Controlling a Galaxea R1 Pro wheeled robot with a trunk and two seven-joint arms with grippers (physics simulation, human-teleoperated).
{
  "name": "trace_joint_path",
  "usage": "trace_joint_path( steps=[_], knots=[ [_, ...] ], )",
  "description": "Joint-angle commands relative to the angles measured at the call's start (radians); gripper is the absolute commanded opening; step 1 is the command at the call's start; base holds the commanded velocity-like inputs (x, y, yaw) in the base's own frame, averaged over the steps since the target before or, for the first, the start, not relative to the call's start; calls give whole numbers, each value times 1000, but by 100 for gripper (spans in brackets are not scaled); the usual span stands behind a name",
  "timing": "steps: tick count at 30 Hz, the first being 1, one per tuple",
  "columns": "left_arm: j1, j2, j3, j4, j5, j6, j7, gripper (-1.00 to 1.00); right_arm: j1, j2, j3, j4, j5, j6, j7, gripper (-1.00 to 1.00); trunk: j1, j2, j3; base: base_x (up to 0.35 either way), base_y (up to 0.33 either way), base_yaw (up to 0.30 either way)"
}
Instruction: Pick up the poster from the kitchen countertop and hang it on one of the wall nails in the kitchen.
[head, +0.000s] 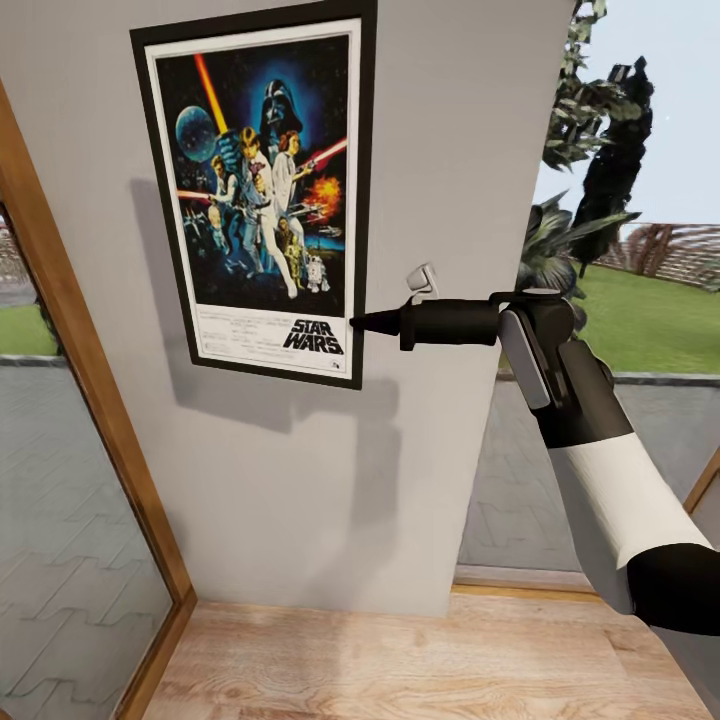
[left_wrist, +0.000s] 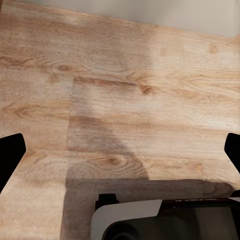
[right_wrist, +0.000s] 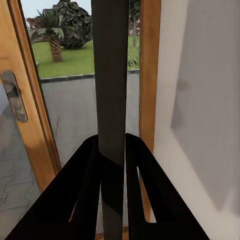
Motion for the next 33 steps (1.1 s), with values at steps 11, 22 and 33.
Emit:
trace_joint_path(
  steps=[11,22,33],
  knots=[
    [0,0,3,-1,0,-1,-5,100,-1,-1,1,0,-6,5,0,-100,1,-2,-2,50,0,0],
    [0,0,3,-1,0,-1,-5,100,-1,-1,1,0,-7,4,0,-100,1,-2,-2,48,0,0],
    [0,0,3,-1,0,-2,-5,100,-1,-1,0,0,-7,4,0,-100,1,-2,-2,110,0,0]
  ],
)
